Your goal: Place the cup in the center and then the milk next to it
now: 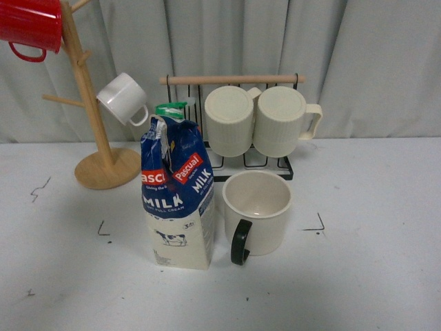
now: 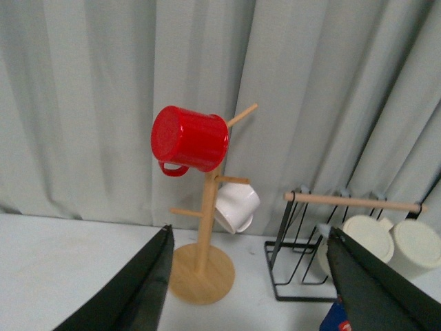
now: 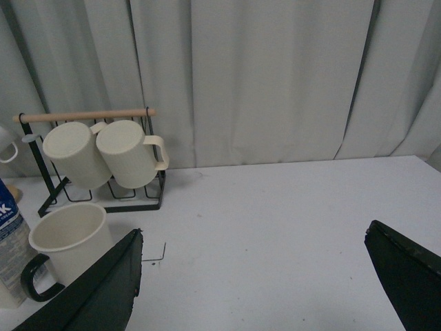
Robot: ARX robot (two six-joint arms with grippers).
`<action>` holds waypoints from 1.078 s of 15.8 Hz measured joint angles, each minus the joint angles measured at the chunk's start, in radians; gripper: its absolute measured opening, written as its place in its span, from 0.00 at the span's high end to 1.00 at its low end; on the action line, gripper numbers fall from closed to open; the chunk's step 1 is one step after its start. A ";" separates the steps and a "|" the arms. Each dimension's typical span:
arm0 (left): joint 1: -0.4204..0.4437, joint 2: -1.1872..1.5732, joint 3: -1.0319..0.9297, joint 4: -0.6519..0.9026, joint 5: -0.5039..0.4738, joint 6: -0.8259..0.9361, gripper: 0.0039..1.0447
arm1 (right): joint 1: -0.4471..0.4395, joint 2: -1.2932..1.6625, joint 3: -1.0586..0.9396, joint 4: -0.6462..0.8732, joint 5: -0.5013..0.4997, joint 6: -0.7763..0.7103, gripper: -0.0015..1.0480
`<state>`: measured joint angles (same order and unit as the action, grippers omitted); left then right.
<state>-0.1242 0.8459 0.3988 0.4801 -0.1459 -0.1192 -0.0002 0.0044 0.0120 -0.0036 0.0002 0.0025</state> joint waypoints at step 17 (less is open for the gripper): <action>0.122 -0.467 -0.356 -0.145 0.146 0.104 0.99 | 0.000 0.000 0.000 0.000 0.000 0.000 0.06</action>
<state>-0.0017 0.3794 0.0429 0.3347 -0.0002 -0.0151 -0.0002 0.0044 0.0120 -0.0036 -0.0002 0.0025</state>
